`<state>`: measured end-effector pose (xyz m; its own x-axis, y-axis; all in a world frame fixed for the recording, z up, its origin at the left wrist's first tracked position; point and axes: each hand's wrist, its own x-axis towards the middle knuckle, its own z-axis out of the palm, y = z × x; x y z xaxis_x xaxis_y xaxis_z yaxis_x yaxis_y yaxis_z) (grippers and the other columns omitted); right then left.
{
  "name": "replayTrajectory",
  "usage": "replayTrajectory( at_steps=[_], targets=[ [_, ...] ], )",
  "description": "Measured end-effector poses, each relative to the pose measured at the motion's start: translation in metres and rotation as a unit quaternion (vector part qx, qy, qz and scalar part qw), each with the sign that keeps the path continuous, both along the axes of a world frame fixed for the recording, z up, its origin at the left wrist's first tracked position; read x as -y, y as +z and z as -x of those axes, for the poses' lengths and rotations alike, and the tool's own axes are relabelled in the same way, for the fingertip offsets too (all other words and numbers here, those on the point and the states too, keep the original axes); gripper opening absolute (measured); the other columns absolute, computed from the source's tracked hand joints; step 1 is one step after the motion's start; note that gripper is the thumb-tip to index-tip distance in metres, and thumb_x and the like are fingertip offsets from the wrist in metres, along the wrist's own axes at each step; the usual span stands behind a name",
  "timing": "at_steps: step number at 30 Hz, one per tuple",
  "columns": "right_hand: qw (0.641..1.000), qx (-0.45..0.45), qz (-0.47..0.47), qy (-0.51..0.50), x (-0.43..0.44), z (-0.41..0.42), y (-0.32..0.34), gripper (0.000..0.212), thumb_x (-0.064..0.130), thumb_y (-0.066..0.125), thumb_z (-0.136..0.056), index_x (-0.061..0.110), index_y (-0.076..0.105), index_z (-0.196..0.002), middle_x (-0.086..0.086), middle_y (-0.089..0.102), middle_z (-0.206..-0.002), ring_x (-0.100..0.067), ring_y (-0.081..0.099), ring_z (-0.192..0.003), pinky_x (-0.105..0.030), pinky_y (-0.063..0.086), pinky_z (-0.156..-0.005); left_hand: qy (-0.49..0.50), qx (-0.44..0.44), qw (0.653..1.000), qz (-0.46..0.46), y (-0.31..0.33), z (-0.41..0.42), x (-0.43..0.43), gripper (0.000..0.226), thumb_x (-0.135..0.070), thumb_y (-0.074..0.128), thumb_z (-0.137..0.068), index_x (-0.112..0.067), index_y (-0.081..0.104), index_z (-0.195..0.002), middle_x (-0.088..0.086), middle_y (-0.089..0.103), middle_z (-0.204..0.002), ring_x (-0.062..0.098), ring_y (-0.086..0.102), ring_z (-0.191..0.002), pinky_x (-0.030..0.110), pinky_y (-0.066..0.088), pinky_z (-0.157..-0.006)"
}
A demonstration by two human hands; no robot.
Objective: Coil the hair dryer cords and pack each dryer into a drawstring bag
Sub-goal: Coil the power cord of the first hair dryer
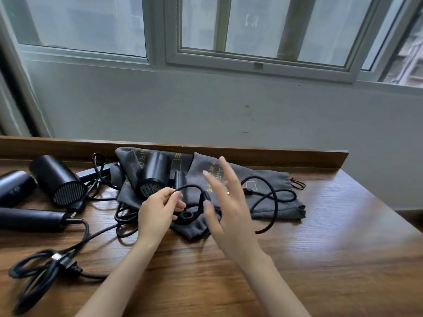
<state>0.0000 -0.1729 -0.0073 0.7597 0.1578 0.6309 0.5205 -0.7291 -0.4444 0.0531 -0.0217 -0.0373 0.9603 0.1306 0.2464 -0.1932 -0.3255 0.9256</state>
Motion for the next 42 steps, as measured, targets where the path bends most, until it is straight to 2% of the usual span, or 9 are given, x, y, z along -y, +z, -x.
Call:
replayTrajectory(
  at_steps=[3,6,8,13,16,27,31,34,42],
  targets=[
    [0.987,-0.158,0.009,-0.006,0.009,-0.009,-0.015,0.059,0.053,0.023,-0.096,0.022,0.026,-0.146,0.015,0.001,-0.153,-0.003,-0.009,-0.142,-0.036,0.002,-0.119,-0.004,-0.013,1.0,0.023,-0.002,-0.001,-0.001,0.022,-0.016,0.053,-0.092,-0.021,0.063,-0.074,-0.006,0.07,-0.064,0.002,0.067,-0.063,0.019,0.049,-0.051],
    [0.993,-0.044,0.022,-0.104,0.041,-0.018,-0.013,0.081,0.067,-0.002,-0.088,0.023,0.042,-0.138,0.009,0.021,-0.152,-0.006,0.001,-0.143,-0.03,-0.003,-0.117,-0.001,-0.021,0.999,0.039,-0.006,-0.003,-0.002,0.023,-0.016,0.052,-0.093,-0.021,0.063,-0.073,-0.006,0.07,-0.063,0.004,0.068,-0.066,0.02,0.048,-0.051],
    [0.981,-0.05,0.062,-0.177,0.069,-0.024,-0.01,0.073,0.067,0.007,-0.089,0.025,0.039,-0.14,0.007,0.023,-0.153,-0.011,0.005,-0.144,-0.029,-0.006,-0.114,0.002,-0.022,0.999,0.047,-0.008,-0.004,-0.001,0.024,-0.016,0.051,-0.093,-0.022,0.063,-0.073,-0.006,0.07,-0.063,0.006,0.069,-0.067,0.02,0.047,-0.052],
    [0.891,-0.237,0.322,-0.215,0.107,-0.034,-0.035,0.072,0.07,0.039,-0.082,0.036,0.024,-0.144,0.007,0.027,-0.152,-0.021,0.022,-0.137,-0.045,0.005,-0.114,0.001,-0.025,0.998,0.057,-0.01,-0.005,0.001,0.025,-0.017,0.051,-0.094,-0.023,0.063,-0.073,-0.007,0.069,-0.063,0.006,0.069,-0.068,0.02,0.046,-0.052],
    [0.898,-0.235,0.299,-0.223,0.109,-0.039,-0.04,0.057,0.073,0.037,-0.08,0.038,0.046,-0.124,0.009,0.047,-0.132,-0.021,0.034,-0.125,-0.049,0.012,-0.11,-0.001,-0.026,0.998,0.061,-0.012,-0.006,0.0,0.025,-0.019,0.051,-0.094,-0.025,0.063,-0.072,-0.009,0.07,-0.064,0.007,0.069,-0.069,0.02,0.045,-0.053],
    [0.918,-0.115,0.255,-0.281,0.144,-0.027,-0.04,0.039,0.058,0.052,-0.082,0.023,0.069,-0.08,0.005,0.068,-0.084,-0.019,0.054,-0.095,-0.031,0.02,-0.078,0.002,-0.011,0.999,0.037,-0.013,-0.004,0.0,0.025,-0.018,0.051,-0.093,-0.023,0.062,-0.071,-0.005,0.068,-0.069,0.008,0.067,-0.073,0.025,0.044,-0.055],
    [0.901,-0.113,0.261,-0.328,0.176,-0.014,-0.032,0.036,0.054,0.053,-0.083,0.023,0.071,-0.078,0.001,0.067,-0.077,-0.02,0.057,-0.09,-0.032,0.026,-0.078,0.016,0.012,1.0,-0.008,-0.013,-0.002,0.002,0.023,-0.021,0.052,-0.093,-0.023,0.063,-0.073,-0.007,0.068,-0.071,0.01,0.064,-0.073,0.034,0.047,-0.063],
    [0.872,-0.145,0.274,-0.38,0.2,-0.002,-0.029,0.033,0.052,0.053,-0.085,0.027,0.072,-0.093,-0.002,0.07,-0.084,-0.022,0.06,-0.091,-0.033,0.032,-0.082,0.049,0.05,0.992,-0.102,-0.01,-0.001,0.01,0.021,-0.025,0.052,-0.093,-0.025,0.063,-0.075,-0.014,0.064,-0.066,0.003,0.056,-0.065,0.026,0.039,-0.056],
    [0.8,-0.179,0.318,-0.477,0.249,0.024,-0.026,0.036,0.054,0.045,-0.088,0.029,0.07,-0.09,0.004,0.069,-0.084,-0.018,0.058,-0.092,-0.034,0.033,-0.083,0.049,0.029,0.984,-0.17,-0.004,-0.004,0.014,0.018,-0.026,0.052,-0.092,-0.028,0.063,-0.077,-0.014,0.063,-0.064,0.017,0.057,-0.07,0.031,0.041,-0.061]
  ],
)
